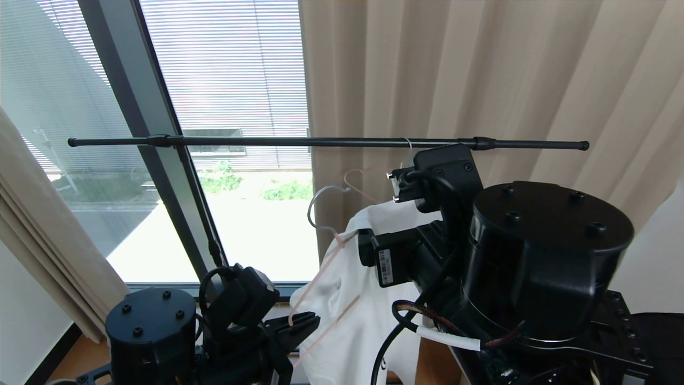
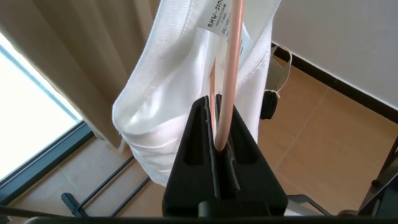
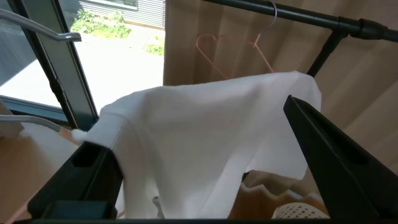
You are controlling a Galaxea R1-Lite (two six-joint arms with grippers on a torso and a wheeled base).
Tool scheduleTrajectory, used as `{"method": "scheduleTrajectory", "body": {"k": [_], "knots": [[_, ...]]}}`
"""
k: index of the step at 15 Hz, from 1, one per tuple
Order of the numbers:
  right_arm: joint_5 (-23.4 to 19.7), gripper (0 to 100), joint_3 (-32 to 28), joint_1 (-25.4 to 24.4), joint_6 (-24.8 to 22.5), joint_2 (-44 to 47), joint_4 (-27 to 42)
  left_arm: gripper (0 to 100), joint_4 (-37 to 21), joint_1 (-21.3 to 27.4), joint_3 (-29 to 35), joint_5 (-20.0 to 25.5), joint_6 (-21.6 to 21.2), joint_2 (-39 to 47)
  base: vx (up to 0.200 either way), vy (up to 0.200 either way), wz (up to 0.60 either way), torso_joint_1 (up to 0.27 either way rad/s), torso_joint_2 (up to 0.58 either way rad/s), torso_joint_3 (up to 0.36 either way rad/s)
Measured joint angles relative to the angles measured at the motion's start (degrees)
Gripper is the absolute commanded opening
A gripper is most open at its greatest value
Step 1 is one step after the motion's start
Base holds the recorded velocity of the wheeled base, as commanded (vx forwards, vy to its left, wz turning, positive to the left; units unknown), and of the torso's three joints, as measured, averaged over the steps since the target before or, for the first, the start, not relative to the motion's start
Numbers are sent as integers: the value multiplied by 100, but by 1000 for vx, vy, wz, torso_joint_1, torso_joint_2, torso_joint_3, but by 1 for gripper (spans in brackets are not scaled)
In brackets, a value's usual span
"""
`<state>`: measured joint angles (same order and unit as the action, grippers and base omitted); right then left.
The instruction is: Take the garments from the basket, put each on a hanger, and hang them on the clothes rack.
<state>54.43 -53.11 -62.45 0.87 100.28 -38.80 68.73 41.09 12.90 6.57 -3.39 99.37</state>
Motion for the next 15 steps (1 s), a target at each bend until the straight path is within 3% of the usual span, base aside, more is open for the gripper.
{"method": "scheduleTrajectory", "body": {"k": [12,15], "knots": [[-38,100,183,-48,-66,-56,49,0,508,-9,-94,10,13,17,0,0,0,0,0,0],[-306,100,328,-48,-177,-144,33,0,508,-15,-94,10,16,17,0,0,0,0,0,0]]}}
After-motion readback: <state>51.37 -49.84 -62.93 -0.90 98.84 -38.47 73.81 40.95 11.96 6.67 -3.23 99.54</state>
